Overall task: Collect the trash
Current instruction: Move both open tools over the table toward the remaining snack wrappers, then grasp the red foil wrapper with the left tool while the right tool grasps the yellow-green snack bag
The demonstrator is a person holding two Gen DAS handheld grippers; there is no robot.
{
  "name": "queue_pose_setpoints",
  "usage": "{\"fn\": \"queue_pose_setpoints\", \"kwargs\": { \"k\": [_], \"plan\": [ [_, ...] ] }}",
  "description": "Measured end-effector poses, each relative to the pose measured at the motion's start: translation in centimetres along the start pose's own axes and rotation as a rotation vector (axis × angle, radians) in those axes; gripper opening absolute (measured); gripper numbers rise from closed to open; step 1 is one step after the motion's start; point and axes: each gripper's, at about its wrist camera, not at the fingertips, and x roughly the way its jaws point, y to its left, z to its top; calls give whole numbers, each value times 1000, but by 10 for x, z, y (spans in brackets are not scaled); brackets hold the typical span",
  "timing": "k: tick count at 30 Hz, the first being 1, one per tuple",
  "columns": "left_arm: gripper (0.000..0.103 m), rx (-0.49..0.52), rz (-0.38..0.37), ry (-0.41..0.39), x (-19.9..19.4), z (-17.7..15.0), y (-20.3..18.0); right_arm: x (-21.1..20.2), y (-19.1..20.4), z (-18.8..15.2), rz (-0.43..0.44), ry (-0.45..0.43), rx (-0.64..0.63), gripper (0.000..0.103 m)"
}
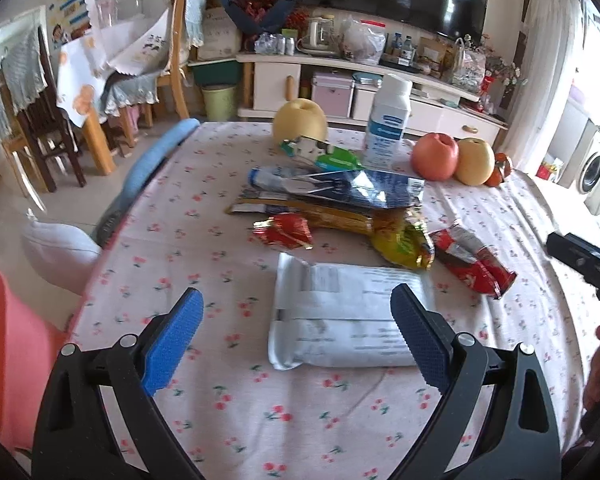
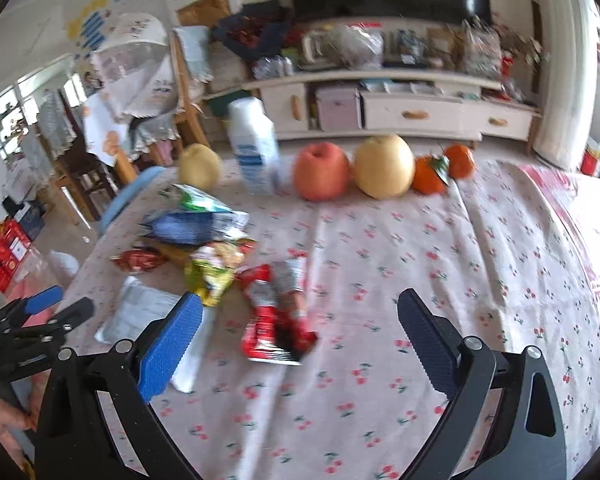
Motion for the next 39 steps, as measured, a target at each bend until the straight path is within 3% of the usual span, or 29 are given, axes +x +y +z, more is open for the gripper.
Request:
{"fn": "queue_pose_setpoints", "kwargs": {
  "k": [8, 16, 21, 25, 39],
  "plan": [
    [95, -45, 42, 9, 31, 18, 8, 40, -1, -5, 31, 134, -26, 97],
    [95, -54, 85, -3, 61, 29, 10, 61, 9, -4, 59, 184, -42, 97],
    [95, -36, 91, 31, 87, 35, 6, 67, 9, -5, 63, 198, -49, 97],
    [77, -49, 77, 53, 99, 37, 6, 73, 6, -2, 63, 208, -39, 97],
    [53, -61, 59, 76, 111, 37, 2, 91, 10, -2, 43, 220, -75, 97]
  ]
}}
